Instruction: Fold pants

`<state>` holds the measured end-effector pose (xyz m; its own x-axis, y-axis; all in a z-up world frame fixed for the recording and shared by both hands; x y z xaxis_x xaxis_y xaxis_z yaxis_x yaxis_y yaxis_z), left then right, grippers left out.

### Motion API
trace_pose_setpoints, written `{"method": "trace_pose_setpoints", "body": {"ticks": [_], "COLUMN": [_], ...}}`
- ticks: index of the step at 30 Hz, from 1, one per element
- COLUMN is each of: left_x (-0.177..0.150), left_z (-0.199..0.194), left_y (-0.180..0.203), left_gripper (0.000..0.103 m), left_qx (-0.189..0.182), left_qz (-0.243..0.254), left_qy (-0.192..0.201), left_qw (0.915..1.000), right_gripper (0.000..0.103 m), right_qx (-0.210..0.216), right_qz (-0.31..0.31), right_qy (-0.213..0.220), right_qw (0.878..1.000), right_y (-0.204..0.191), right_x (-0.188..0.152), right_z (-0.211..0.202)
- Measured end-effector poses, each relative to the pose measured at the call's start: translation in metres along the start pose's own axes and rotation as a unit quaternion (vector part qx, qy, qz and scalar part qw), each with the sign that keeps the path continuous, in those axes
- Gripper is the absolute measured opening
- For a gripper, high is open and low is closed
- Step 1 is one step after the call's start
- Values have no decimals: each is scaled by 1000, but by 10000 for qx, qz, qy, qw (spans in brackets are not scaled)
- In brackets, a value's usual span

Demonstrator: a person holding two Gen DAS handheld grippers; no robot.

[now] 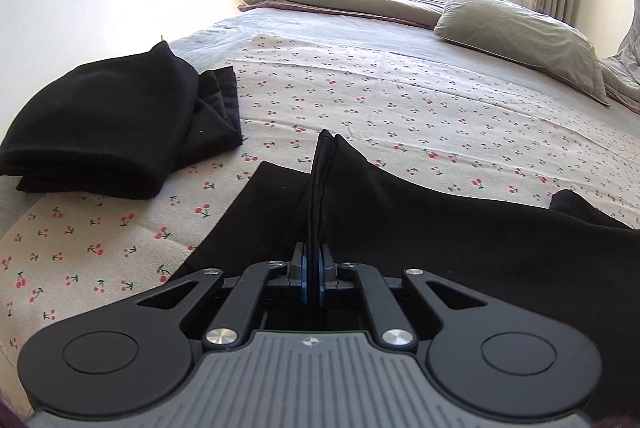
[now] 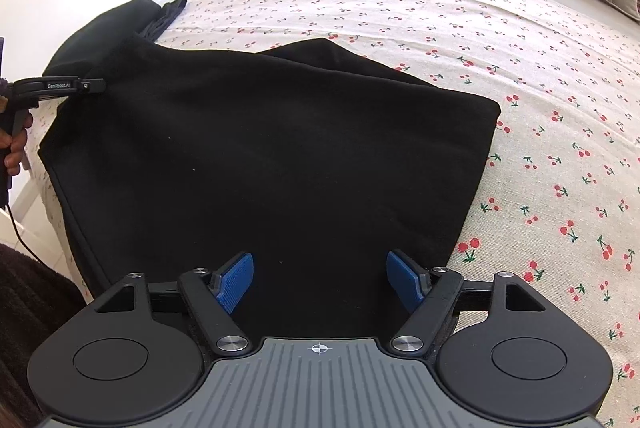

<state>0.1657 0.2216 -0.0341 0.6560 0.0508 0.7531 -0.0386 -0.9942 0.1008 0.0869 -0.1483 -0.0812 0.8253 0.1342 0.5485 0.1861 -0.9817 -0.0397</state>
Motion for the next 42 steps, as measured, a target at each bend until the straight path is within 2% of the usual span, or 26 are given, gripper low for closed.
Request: {"method": "trace_pose_setpoints", "body": {"ticks": [6,10,12,13,14,16,19,21,23,28,31,33,35,36,39,42], "left_x": [1,-1,1,3,5,8,4,-4,-17,-54,-80,-97,-113,-121,-136,-137], "left_z": [1,5,3,0,-4,-11,-16,-16,-13,-9,-11,-15,-19,-21,-29,-33], "left_y": [-14,-16,-13,-9,-3,11,44,73,107,176,208,227,238,243,249,245], "left_gripper": [5,7,14,30,49,65,72,74,74,74,74,74,74,74,76,76], "left_qx": [450,589,680,667,570,208,-569,-1124,-1619,-2529,-3108,-3577,-3880,-3965,-3852,-4020], "left_qz": [91,102,220,304,358,362,399,530,820,1444,1714,1903,2116,2328,3073,3168], "left_qy": [46,-1,108,176,273,449,457,356,168,-211,-455,-627,-828,-922,-815,-977], "left_qw": [9989,9982,9974,9972,9974,9981,9965,9916,9832,9564,9338,9121,8932,8832,8663,8535], "right_gripper": [76,79,80,80,80,80,80,80,80,80,80,80,80,80,80,80], "right_qx": [13,-35,-81,-104,-103,-74,-71,-73,-98,83,109,96,75,59,23,30], "right_qz": [-16,2,21,43,77,141,207,164,113,229,231,144,23,-42,-300,-467], "right_qy": [20,14,-5,-16,-19,-34,-53,-76,-111,-115,-97,-63,-17,4,106,197], "right_qw": [10000,10000,10000,9999,9999,9999,9997,9998,9998,9996,9996,9998,10000,10000,9995,9987], "right_y": [2,2,4,5,7,9,12,11,10,10,11,10,9,8,6,6], "right_x": [-2,-1,-2,-2,-2,-3,-6,-9,-14,-23,-32,-39,-47,-51,-64,-73], "right_z": [-2,-2,-1,-1,-1,-2,-3,-2,0,-7,-13,-17,-22,-24,-32,-41]}}
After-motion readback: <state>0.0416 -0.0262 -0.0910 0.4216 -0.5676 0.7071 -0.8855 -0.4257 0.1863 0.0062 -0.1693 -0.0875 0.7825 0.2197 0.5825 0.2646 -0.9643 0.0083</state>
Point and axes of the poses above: each gripper's, at about its wrist camera, not at the fingertips, and z roughly the way its jaws point, y to its right, x to its top, the point moved 8 cm from there along z, roughly the way its jaws point, and after that the axes turned 13 degrees about -x, right-handed, at the moved point
